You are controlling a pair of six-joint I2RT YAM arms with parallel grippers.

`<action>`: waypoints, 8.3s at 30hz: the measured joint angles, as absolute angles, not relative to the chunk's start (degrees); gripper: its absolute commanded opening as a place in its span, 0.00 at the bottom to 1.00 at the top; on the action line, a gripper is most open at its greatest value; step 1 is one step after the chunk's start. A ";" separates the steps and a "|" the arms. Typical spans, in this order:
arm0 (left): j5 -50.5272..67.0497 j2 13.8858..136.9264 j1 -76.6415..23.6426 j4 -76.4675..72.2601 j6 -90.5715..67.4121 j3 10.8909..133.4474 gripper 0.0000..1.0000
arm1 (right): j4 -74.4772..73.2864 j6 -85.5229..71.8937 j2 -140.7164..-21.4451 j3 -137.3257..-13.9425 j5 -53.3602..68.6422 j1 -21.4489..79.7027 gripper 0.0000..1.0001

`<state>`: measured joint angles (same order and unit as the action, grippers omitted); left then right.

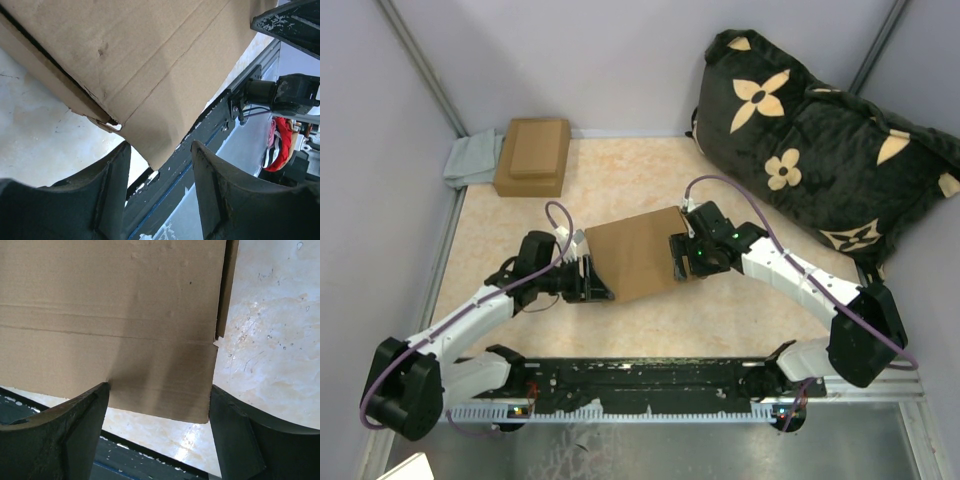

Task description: Fold the paper box

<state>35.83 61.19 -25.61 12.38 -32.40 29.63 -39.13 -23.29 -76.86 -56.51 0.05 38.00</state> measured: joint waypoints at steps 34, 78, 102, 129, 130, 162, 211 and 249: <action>31.31 79.85 -16.01 12.82 -26.89 45.21 0.60 | -32.51 -23.75 -85.25 -60.49 2.83 34.30 0.79; 35.22 76.62 -16.73 9.10 -27.14 38.24 0.61 | -30.22 -23.64 -80.77 -56.62 4.36 32.71 0.82; 44.64 76.62 -16.73 5.96 -28.56 36.23 0.60 | -33.04 -23.62 -79.85 -56.62 3.90 32.45 0.81; 37.43 78.06 -16.78 6.70 -27.97 36.16 0.56 | -28.34 -22.96 -83.37 -54.22 3.20 31.97 0.74; 36.97 78.15 -16.78 6.74 -27.92 36.18 0.56 | -28.12 -22.98 -83.57 -53.95 3.14 31.97 0.74; 34.33 76.58 -17.06 7.57 -27.44 36.69 0.52 | -28.01 -22.52 -82.11 -52.93 5.96 31.57 0.71; 15.64 65.25 -21.12 16.05 -28.60 41.82 0.51 | -22.11 -22.02 -80.60 -49.36 -1.52 31.33 0.73; 16.58 111.28 -32.84 -2.59 -23.66 74.15 0.39 | -2.81 -27.35 -88.86 -41.69 -5.72 31.33 0.00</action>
<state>16.58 111.28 -32.84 -2.59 -23.66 74.15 -2.81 -27.35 -88.86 -41.69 -5.72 31.33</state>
